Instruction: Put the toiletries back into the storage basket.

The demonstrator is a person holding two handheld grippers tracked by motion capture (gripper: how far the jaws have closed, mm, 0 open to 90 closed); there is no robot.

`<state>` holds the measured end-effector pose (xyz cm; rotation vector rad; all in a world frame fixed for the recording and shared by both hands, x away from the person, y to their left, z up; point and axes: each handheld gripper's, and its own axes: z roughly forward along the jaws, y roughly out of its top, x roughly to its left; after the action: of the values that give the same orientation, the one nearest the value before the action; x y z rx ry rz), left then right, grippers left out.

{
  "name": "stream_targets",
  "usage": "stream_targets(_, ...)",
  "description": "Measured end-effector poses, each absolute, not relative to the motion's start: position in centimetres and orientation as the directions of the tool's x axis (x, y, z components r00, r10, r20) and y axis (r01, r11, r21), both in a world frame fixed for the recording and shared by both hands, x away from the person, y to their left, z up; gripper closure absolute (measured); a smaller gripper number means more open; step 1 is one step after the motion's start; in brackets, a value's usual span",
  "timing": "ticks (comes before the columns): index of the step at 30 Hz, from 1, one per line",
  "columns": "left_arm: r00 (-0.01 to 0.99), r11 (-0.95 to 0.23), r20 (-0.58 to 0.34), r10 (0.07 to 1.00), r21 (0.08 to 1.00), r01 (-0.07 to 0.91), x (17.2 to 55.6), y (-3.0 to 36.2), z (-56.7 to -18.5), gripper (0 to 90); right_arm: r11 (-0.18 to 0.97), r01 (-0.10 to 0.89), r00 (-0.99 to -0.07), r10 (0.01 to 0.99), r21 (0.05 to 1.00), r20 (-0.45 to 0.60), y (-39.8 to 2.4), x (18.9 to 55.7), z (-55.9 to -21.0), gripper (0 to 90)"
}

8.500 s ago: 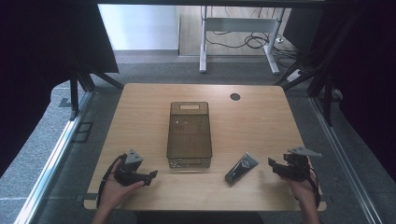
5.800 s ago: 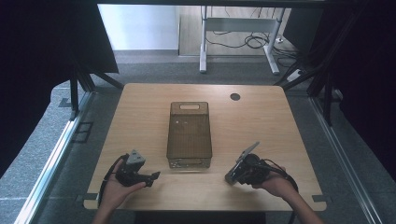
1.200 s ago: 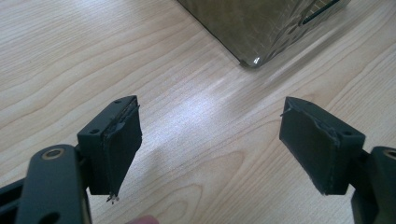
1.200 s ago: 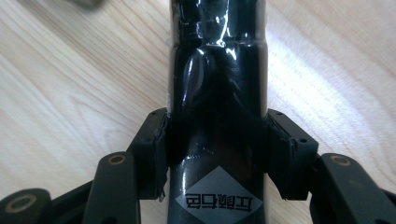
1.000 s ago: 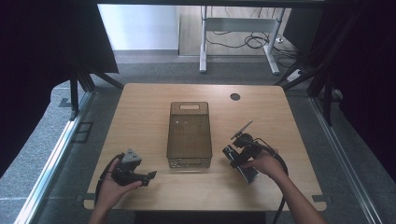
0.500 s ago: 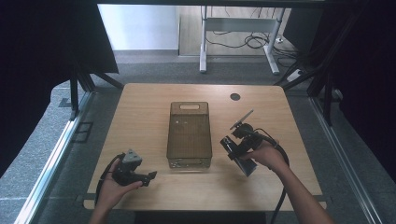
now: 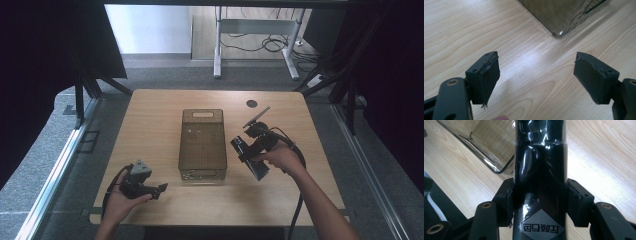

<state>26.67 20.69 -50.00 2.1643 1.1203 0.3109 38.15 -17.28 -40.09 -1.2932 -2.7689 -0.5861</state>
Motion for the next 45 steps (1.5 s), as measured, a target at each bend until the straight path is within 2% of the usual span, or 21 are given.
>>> stream_targets(22, 0.604, -0.402, -0.096, 0.792, 0.662, 0.633, 26.8, 20.8, -50.1, 21.4, 0.560, 0.756, -0.644, 0.730, 0.338, 0.229, -15.0, 40.0, -37.6, 46.3)
stream_targets(45, 0.605, -0.399, -0.101, 0.790, 0.664, 0.632, 26.9, 21.0, -50.2, 21.4, 0.525, 0.781, -0.615, 0.741, 0.337, 0.269, -11.8, 42.4, -36.4, 46.2)
